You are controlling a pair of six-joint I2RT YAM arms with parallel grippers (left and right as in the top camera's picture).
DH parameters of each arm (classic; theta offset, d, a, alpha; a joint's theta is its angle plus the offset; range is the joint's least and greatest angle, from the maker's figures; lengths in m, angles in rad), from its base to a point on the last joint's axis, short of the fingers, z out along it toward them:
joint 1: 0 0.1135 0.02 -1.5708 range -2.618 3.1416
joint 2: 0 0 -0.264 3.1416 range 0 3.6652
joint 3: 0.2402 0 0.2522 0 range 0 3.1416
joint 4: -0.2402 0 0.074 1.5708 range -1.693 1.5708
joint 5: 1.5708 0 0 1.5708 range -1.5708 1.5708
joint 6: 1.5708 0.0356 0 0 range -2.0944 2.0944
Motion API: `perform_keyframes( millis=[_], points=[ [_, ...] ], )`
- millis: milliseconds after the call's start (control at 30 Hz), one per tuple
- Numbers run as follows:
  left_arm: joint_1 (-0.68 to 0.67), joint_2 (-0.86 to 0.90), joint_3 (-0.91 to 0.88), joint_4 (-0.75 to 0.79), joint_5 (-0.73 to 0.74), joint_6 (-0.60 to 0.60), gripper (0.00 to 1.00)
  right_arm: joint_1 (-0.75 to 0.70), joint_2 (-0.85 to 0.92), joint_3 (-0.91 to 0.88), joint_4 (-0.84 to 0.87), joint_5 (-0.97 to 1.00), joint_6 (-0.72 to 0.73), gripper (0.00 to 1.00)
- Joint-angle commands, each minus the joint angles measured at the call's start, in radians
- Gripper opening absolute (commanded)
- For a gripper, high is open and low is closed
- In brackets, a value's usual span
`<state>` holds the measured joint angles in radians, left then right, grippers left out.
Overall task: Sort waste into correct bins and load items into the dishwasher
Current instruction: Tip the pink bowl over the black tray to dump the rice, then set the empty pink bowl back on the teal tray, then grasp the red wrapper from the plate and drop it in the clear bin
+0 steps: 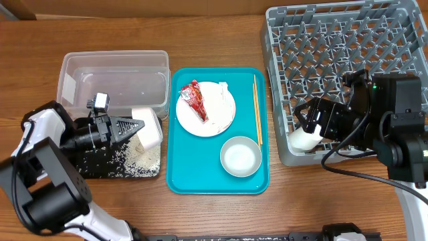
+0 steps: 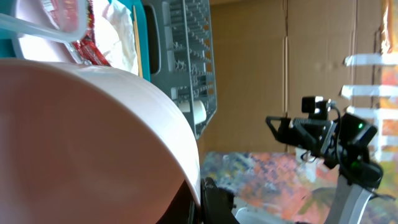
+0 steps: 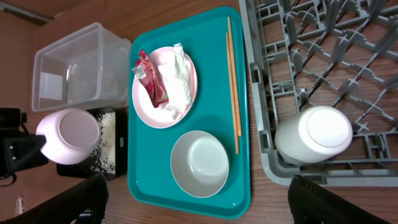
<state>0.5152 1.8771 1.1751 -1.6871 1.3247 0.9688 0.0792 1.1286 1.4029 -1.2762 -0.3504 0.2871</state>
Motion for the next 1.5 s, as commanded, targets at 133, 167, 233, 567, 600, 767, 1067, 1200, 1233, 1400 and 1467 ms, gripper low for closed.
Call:
perform_keyframes(
  millis=[133,167,233,567,600,767,1067,1200,1233,1400,1467],
  points=[
    [-0.003,-0.253,0.024,0.052,-0.08,-0.162,0.04,-0.002,-0.007,0.018,0.009,0.008,-0.007,0.94],
    [-0.008,-0.293,0.024,0.096,-0.137,-0.257,0.04,-0.002,-0.007,0.018,0.011,0.008,-0.007,0.94],
    [-0.037,-0.374,0.024,0.199,-0.313,-0.495,0.04,-0.002,-0.007,0.018,0.016,0.008,-0.007,0.94],
    [-0.704,-0.637,0.005,0.459,-1.099,-1.289,0.04,-0.002,-0.007,0.018,0.026,0.008,-0.007,0.94],
    [-0.786,-0.628,-0.008,0.484,-1.181,-1.357,0.04,-0.002,-0.007,0.018,0.026,0.008,-0.007,0.94],
    [-1.103,-0.536,-0.098,0.587,-1.456,-1.616,0.04,-0.002,-0.007,0.018,0.025,0.008,-0.007,0.94],
    [-1.227,-0.34,-0.122,0.739,-1.471,-1.658,0.07,-0.002,-0.007,0.018,0.026,0.008,-0.007,0.94],
    [-1.212,-0.341,-0.064,0.738,-1.457,-1.619,0.56,-0.002,-0.007,0.018,0.026,0.008,-0.007,0.94],
    [-1.205,-0.341,-0.038,0.733,-1.462,-1.594,0.57,-0.002,-0.007,0.018,0.026,0.008,-0.007,0.94],
    [-1.133,-0.341,0.091,0.757,-1.5,-1.515,0.67,-0.002,-0.007,0.018,0.026,0.008,-0.007,0.94],
    [-1.091,-0.34,0.095,0.84,-1.501,-1.479,0.66,-0.002,-0.007,0.018,0.026,0.008,-0.007,0.94]
  ],
)
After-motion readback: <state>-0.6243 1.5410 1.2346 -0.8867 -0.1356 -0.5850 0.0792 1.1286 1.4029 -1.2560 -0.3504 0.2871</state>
